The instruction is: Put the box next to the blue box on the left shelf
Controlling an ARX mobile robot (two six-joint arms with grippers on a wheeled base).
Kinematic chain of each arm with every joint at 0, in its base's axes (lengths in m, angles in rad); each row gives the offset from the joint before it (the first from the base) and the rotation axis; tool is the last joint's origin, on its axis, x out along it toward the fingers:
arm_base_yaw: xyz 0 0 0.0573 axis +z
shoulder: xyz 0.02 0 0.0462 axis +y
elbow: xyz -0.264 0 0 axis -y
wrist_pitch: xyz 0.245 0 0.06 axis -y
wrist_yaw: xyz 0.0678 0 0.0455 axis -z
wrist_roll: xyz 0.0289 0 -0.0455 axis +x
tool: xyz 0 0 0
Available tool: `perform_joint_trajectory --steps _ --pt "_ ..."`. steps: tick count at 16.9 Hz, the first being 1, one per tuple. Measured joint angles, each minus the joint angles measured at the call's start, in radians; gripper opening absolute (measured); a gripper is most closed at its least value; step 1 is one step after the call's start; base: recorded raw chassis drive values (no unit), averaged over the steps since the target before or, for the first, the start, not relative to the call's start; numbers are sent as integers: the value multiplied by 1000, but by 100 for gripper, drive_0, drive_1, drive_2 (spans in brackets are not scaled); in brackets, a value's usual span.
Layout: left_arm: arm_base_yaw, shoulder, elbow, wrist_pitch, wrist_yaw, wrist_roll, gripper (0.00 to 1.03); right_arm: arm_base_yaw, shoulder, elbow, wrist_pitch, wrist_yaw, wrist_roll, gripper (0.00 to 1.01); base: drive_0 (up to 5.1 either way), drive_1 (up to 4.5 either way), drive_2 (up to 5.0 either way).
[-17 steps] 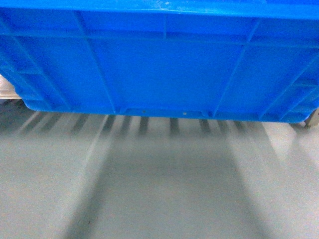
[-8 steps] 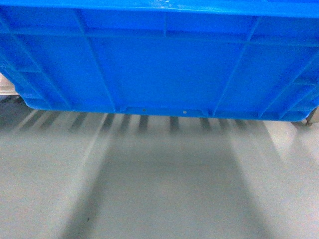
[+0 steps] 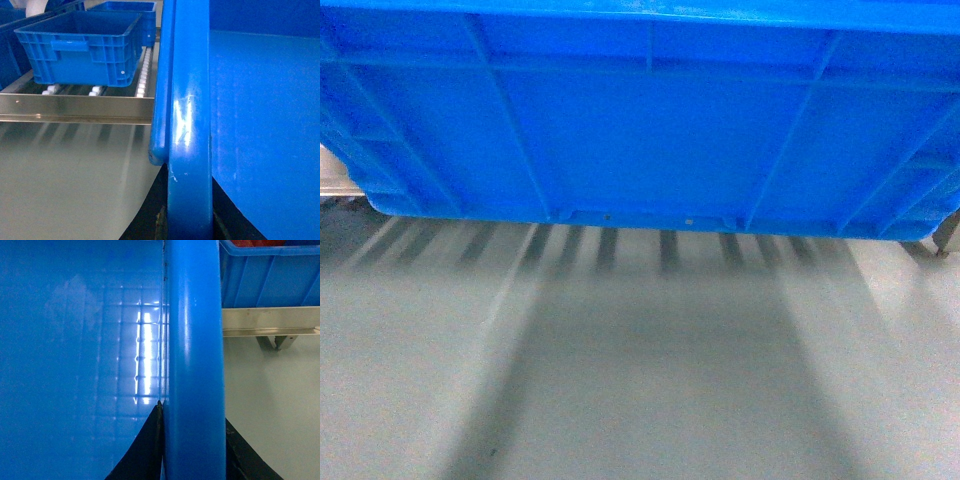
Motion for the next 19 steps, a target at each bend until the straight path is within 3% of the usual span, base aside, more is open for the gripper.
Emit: perform_joint_trajectory --steps 19 --pt "0 1 0 -4 1 -3 8 0 -2 0 -1 0 0 20 10 440 -421"
